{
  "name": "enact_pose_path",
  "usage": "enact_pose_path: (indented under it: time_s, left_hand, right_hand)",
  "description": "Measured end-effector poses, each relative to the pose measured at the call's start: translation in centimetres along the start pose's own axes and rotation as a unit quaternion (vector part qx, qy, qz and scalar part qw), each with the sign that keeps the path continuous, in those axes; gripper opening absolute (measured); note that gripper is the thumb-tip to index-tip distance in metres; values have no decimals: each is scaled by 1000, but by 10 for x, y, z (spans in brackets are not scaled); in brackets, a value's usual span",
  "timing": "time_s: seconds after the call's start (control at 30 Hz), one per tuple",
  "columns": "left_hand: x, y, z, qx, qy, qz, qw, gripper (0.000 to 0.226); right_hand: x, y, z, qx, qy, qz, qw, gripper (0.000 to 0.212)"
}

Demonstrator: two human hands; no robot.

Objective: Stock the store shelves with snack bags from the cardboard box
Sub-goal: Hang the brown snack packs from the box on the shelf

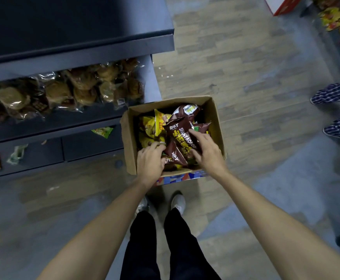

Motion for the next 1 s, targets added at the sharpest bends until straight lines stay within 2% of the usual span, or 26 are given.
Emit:
enact_pose_path:
  time_s: [0.1,0.2,0.3,0.37,0.43,0.5,0.57,0.73,0.83,1.0]
  left_hand:
    - [-16,10,4,-37,-112,29,993,25]
    - [-24,29,5,-140,-208,41,967,28]
    - [-21,46,3,-183,-198,63,961,34]
    - [-17,51,-1,-210,-193,104,953,33]
    - [-11,53,-2,-197,-173,153,953,26]
    - [-3,52,3,-149,-155,180,960,20]
    - [6,47,7,-120,-172,193,958,25]
    - [36,32,15,-120,-204,117,965,67]
    - [44,33,16,-153,-216,100,959,75]
    - [43,38,18,-166,-221,59,959,86]
  right_hand:
    - [-25,15,5,-14,26,8,1000,71]
    - [-29,25,8,-7,43,14,999,72]
    - [-19,28,13,33,53,24,998,66]
    - [-7,30,16,45,25,33,998,64]
    - [7,35,16,39,-62,36,997,64]
    - [19,35,14,30,-153,42,987,71]
    - [29,34,13,20,-187,56,981,80]
    - [34,36,8,-17,-179,102,978,86]
    - [41,30,8,-56,-180,92,978,78]
    - [38,36,4,-9,-229,53,972,85]
Point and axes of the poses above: each hand's wrist, its own y-axis towards the middle knuckle, its own x-axis out of the palm, z = x × y, the point moved 5 cm from there along y, towards the middle knuckle, and after that the axes turned 5 degrees about z, right-handed, at the moved point
